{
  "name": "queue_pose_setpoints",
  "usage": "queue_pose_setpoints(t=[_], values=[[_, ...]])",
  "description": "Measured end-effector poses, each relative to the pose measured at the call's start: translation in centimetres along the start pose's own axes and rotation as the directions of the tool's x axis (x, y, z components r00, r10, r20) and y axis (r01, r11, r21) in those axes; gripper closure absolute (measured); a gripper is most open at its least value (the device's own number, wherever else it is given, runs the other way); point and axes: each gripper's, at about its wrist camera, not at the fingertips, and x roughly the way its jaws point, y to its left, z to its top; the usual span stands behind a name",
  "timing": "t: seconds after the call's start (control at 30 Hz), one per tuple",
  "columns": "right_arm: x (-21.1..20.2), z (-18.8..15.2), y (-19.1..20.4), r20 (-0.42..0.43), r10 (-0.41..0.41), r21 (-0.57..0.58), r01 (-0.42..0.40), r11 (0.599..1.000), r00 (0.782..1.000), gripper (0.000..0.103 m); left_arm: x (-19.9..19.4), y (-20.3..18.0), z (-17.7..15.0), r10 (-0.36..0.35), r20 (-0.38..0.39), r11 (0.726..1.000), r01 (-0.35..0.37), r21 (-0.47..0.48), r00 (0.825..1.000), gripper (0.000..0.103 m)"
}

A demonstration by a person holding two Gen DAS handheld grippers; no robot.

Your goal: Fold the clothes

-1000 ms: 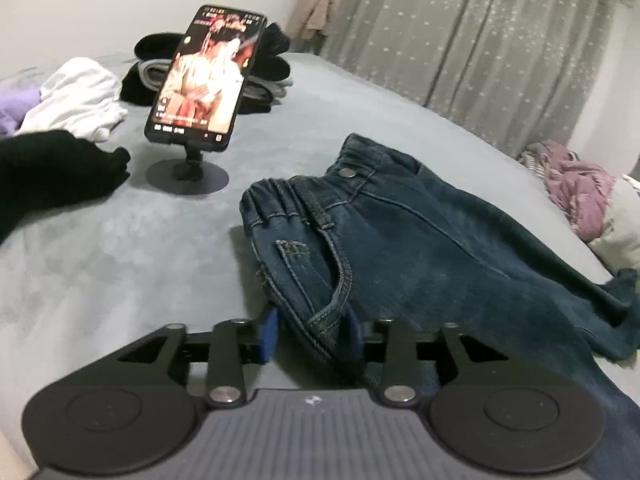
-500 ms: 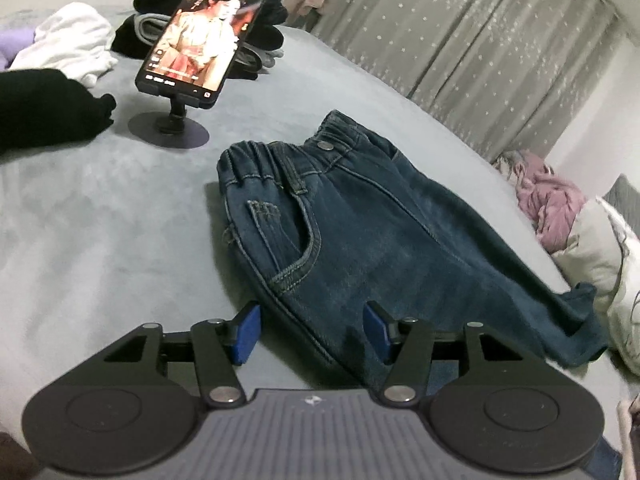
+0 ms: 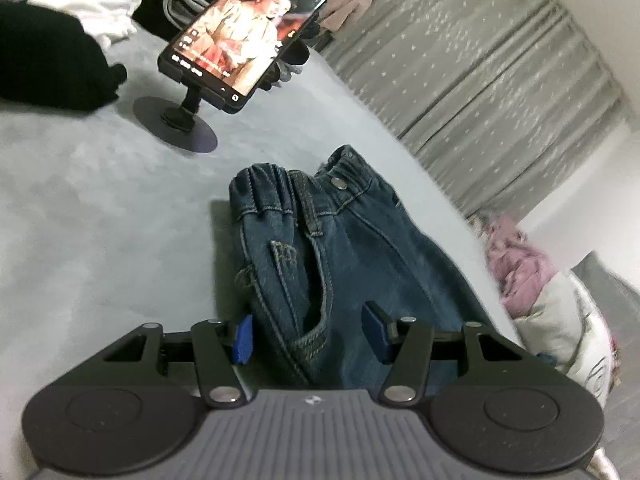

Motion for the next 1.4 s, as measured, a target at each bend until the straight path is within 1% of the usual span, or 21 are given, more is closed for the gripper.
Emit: queue_pose_setpoints(t=[0.1, 0.13, 0.17, 0.2, 0.23, 0.27, 0.3, 0.33, 0.37, 0.4, 0.43, 0.47, 0.5, 0.57, 0.67, 0.83, 1.07, 1.13, 1.23, 1.3, 1.4], values=[[0.8, 0.4, 1.9, 0.015, -0.044, -0.103, 0.045, 0.994, 0.999, 0.040, 0.4, 0.3, 0.0, -0.025, 0.015, 1.000, 0.025, -0.014, 1.000, 0.051], [1.5, 0.5, 3.3, 0.036, -0.096, -0.199, 0.101, 0.975, 0.995, 0.040, 0.5, 0.5, 0.0, -0.030, 0.019, 0.999, 0.031, -0.020, 0.999, 0.054], [1.8, 0.6, 3.6, 0.041, -0.110, -0.225, 0.117, 0.967, 0.993, 0.040, 0.6, 0.7, 0.1, -0.035, 0.021, 0.999, 0.035, -0.034, 0.999, 0.056], [2.0, 0.7, 3.9, 0.045, -0.123, -0.248, 0.131, 0.960, 0.991, 0.041, 0.8, 1.0, 0.2, -0.041, 0.023, 0.997, 0.043, -0.058, 0.999, 0.062], [2.6, 0.9, 4.7, 0.056, -0.147, -0.306, 0.157, 0.939, 0.988, 0.041, 0.9, 1.4, 0.3, -0.045, 0.023, 0.996, 0.047, -0.081, 0.999, 0.071], [2.9, 0.9, 4.9, 0.061, -0.159, -0.339, 0.170, 0.925, 0.985, 0.044, 1.1, 1.8, 0.3, -0.049, 0.021, 0.993, 0.051, -0.108, 0.999, 0.076], [2.7, 0.9, 4.8, 0.061, -0.160, -0.345, 0.171, 0.923, 0.985, 0.048, 1.2, 2.1, 0.4, -0.052, 0.019, 0.990, 0.054, -0.130, 0.998, 0.082], [3.2, 0.9, 5.5, 0.078, -0.184, -0.414, 0.199, 0.888, 0.980, 0.051, 1.3, 2.4, 0.5, -0.052, 0.017, 0.988, 0.054, -0.145, 0.999, 0.090], [3.3, 0.8, 5.7, 0.082, -0.192, -0.435, 0.208, 0.876, 0.978, 0.058, 1.4, 2.6, 0.5, -0.052, 0.016, 0.986, 0.054, -0.160, 0.999, 0.094], [3.4, 0.8, 5.8, 0.086, -0.200, -0.454, 0.217, 0.864, 0.976, 0.069, 1.5, 2.8, 0.6, -0.052, 0.014, 0.983, 0.054, -0.175, 0.999, 0.095], [3.9, 0.7, 6.5, 0.092, -0.213, -0.503, 0.230, 0.833, 0.973, 0.077, 1.5, 2.9, 0.6, -0.049, 0.013, 0.982, 0.051, -0.181, 0.999, 0.095], [4.1, 0.6, 6.6, 0.091, -0.216, -0.517, 0.232, 0.824, 0.972, 0.090, 1.4, 2.7, 0.6, -0.034, 0.017, 0.986, 0.037, -0.164, 0.999, 0.096], [4.2, 0.6, 6.6, 0.090, -0.219, -0.530, 0.233, 0.815, 0.972, 0.094, 1.2, 2.3, 0.6, -0.014, 0.024, 0.990, 0.017, -0.137, 1.000, 0.096], [4.2, 0.6, 7.4, 0.100, -0.245, -0.573, 0.257, 0.779, 0.964, 0.098, 0.5, 1.6, 0.6, 0.026, 0.039, 0.995, -0.022, -0.097, 0.999, 0.096], [2.9, 0.9, 7.2, 0.111, -0.247, -0.564, 0.266, 0.782, 0.963, 0.100, -0.5, 1.2, 0.6, 0.060, 0.052, 0.996, -0.056, -0.074, 0.997, 0.096], [0.4, 1.3, 7.0, 0.122, -0.228, -0.574, 0.256, 0.778, 0.966, 0.101, -2.5, -0.6, 0.4, 0.139, 0.098, 0.989, -0.143, 0.033, 0.985, 0.096], [-1.4, 1.8, 6.6, 0.127, -0.195, -0.551, 0.232, 0.801, 0.973, 0.101, -4.3, -0.8, 0.5, 0.188, 0.096, 0.981, -0.192, 0.036, 0.978, 0.096], [-1.6, 1.8, 6.7, 0.119, -0.183, -0.552, 0.218, 0.805, 0.976, 0.101, -4.3, -0.5, 0.3, 0.209, 0.079, 0.975, -0.214, 0.055, 0.975, 0.096], [-1.2, 1.2, 6.8, 0.091, -0.164, -0.547, 0.186, 0.816, 0.982, 0.101, -3.3, 0.1, -0.2, 0.251, 0.053, 0.963, -0.254, 0.087, 0.967, 0.096], [-0.1, 0.4, 6.7, 0.049, -0.143, -0.529, 0.148, 0.835, 0.988, 0.101, -3.1, 0.0, -0.3, 0.262, 0.058, 0.957, -0.267, 0.115, 0.963, 0.095], [0.7, -0.3, 6.7, 0.019, -0.132, -0.505, 0.124, 0.854, 0.991, 0.099, -3.0, -0.5, -0.5, 0.271, 0.059, 0.947, -0.277, 0.159, 0.961, 0.090]])
